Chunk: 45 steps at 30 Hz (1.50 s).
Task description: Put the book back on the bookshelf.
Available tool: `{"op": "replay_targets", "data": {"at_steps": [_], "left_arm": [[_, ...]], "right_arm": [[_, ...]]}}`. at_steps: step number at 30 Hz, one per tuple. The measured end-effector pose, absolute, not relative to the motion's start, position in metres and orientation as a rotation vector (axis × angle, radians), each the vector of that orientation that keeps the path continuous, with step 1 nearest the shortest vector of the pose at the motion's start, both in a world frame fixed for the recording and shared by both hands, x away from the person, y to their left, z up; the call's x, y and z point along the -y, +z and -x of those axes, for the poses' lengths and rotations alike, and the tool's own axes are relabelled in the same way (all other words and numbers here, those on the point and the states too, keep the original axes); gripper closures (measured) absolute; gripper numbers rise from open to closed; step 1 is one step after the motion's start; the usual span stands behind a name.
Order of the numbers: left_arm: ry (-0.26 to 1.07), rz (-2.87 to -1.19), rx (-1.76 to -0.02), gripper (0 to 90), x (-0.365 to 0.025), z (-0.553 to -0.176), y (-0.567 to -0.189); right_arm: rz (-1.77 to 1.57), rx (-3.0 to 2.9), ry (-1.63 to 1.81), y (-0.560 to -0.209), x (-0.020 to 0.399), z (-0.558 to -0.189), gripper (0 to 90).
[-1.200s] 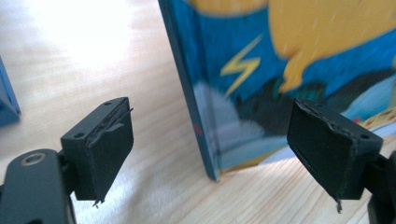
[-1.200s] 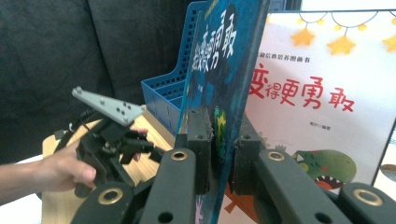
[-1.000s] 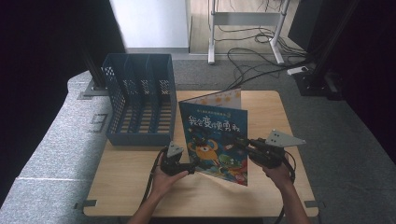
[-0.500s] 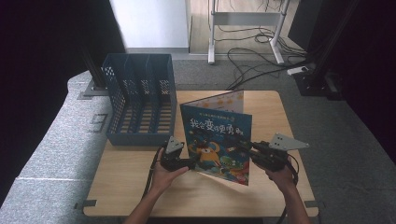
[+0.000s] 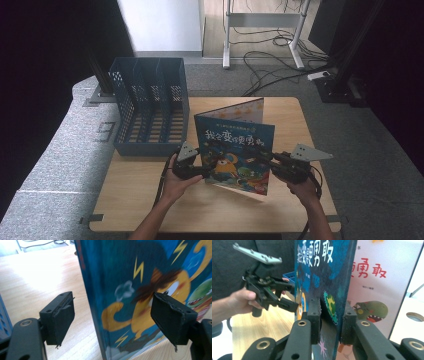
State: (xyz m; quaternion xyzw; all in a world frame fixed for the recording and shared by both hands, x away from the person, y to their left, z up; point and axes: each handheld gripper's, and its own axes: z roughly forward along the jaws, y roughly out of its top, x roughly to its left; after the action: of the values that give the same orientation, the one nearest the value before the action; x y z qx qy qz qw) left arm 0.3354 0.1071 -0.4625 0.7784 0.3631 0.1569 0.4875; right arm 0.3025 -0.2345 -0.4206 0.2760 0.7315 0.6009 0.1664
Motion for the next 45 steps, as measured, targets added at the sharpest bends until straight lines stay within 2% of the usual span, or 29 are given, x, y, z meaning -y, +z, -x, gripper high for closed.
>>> {"op": "replay_targets", "data": {"at_steps": [8, 14, 31, 38, 45], "left_arm": [[0.403, -1.872, -0.837, 26.6, -0.102, -0.332, -0.452], [0.44, -1.848, -0.802, 34.6, -0.101, -0.327, -0.448], [0.393, -1.847, -0.753, 39.9, -0.101, -0.322, -0.447], [0.381, -1.851, -0.724, 45.6, -0.1, -0.321, -0.448], [0.387, -1.873, -0.681, 46.1, -0.088, -0.319, -0.455]], "right_arm": [[-0.806, -2.073, 1.686, -0.425, 0.238, -0.304, 70.4], [-0.819, -2.058, 1.661, -0.429, 0.239, -0.306, 66.9], [-0.844, -2.055, 1.626, -0.436, 0.241, -0.312, 59.3], [-0.852, -2.068, 1.613, -0.438, 0.242, -0.314, 55.0], [-0.852, -2.08, 1.601, -0.44, 0.243, -0.316, 51.5]]}}
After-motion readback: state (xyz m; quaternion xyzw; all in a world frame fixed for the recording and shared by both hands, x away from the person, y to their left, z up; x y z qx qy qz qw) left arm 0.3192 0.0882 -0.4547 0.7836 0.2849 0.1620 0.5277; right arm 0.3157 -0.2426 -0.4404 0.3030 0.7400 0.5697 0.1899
